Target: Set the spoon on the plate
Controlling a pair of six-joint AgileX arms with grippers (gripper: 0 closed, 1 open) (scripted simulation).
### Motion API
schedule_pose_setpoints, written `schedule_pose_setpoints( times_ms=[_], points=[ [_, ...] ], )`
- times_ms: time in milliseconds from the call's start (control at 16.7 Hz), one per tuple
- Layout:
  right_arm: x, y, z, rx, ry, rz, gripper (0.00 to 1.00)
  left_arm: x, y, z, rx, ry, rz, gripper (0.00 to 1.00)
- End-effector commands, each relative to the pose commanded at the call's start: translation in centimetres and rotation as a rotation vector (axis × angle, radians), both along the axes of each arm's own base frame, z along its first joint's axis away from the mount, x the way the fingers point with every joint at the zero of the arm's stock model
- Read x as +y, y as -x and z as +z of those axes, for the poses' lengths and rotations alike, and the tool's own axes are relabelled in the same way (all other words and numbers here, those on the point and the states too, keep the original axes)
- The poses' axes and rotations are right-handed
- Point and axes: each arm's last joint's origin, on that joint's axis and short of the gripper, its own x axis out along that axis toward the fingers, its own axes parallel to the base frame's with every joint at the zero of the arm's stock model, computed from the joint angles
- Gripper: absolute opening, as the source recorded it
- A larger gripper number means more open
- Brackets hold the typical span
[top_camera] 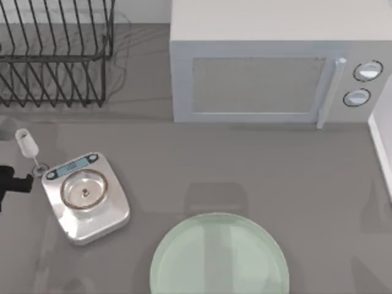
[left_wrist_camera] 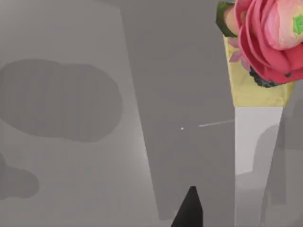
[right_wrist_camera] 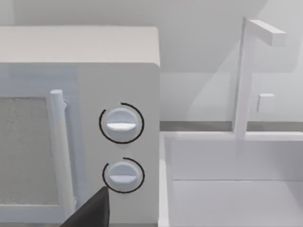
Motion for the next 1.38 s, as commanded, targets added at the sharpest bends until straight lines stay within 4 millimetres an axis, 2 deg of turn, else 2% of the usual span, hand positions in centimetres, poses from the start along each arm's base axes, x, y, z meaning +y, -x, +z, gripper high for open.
schedule_pose_setpoints(
  times_ms=[180,360,480,600,780,960,1380],
  points=[
    [0.0,0.0,0.0,0.000,0.000,0.000,1.00,-5.0,-2.0,-0.3,0.019,-0.001,-0.263,0.00],
    [0.0,0.0,0.0,0.000,0.000,0.000,1.00,-12.7,-2.3,-1.0,0.039,-0.003,-0.615,0.00],
    [0.0,0.0,0.0,0.000,0.000,0.000,1.00,-18.4,-1.1,-1.7,0.044,-0.004,-0.862,0.00],
    [0.0,0.0,0.0,0.000,0.000,0.000,1.00,-23.5,1.0,-2.2,0.039,-0.004,-1.082,0.00],
    [0.0,0.0,0.0,0.000,0.000,0.000,1.00,-28.6,4.1,-2.8,0.016,-0.001,-1.321,0.00],
    [0.0,0.0,0.0,0.000,0.000,0.000,1.00,-30.8,5.8,-2.9,-0.005,0.003,-1.430,0.00],
    [0.0,0.0,0.0,0.000,0.000,0.000,1.00,-30.9,6.1,-3.0,-0.009,0.010,-1.442,0.00]
  ],
)
